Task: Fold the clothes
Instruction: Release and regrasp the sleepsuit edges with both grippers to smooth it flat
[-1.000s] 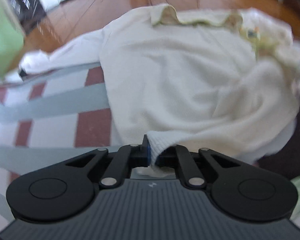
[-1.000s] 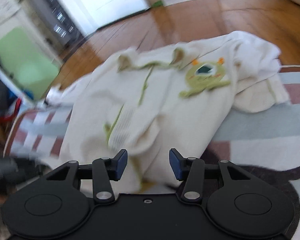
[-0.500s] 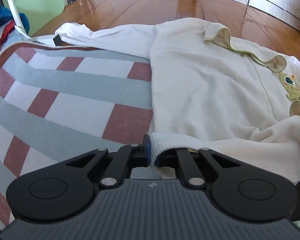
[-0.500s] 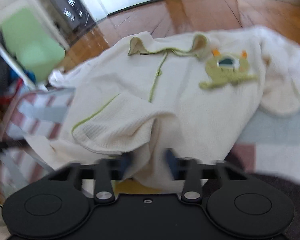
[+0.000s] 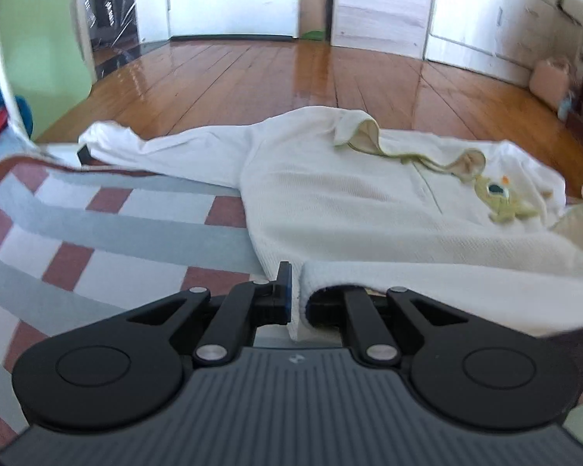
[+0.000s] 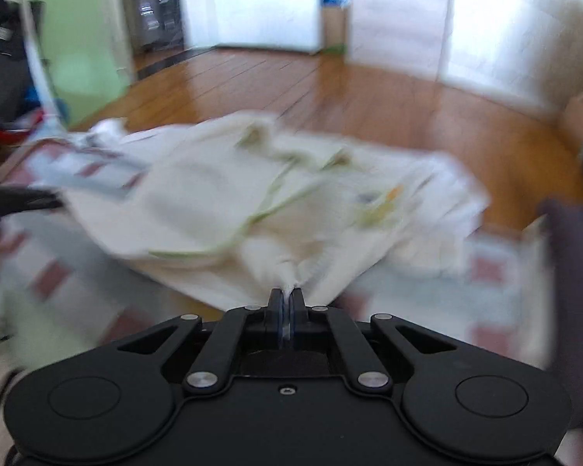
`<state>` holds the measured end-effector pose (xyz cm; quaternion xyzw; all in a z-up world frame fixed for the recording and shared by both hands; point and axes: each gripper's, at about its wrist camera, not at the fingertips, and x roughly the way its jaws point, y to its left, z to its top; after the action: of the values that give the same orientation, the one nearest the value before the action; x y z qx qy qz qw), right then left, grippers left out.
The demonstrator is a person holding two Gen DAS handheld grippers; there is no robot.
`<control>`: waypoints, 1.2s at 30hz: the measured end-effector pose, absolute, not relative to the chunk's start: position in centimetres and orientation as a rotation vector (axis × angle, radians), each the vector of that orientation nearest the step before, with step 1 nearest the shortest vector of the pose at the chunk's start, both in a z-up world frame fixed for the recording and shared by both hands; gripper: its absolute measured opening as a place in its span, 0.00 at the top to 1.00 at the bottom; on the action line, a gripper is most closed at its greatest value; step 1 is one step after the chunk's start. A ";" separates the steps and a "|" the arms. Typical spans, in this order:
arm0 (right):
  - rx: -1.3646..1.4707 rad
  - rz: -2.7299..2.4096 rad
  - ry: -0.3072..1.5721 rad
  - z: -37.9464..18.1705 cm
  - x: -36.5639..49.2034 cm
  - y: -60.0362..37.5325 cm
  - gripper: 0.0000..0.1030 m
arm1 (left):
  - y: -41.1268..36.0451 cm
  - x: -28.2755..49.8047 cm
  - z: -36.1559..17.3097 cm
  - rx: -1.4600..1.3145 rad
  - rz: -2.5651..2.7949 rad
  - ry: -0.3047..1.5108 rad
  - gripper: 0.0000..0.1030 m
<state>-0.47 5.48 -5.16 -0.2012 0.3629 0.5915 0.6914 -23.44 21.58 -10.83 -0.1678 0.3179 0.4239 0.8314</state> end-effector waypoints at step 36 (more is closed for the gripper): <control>-0.442 1.351 1.292 -13.9 -3.2 9.8 0.30 | 20.8 -30.0 -4.9 -0.612 0.970 0.663 0.47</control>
<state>-3.16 9.83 -13.88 -0.1884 0.5510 0.5763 0.5734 -30.02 20.80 -4.86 -0.2842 0.3076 0.4503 0.7885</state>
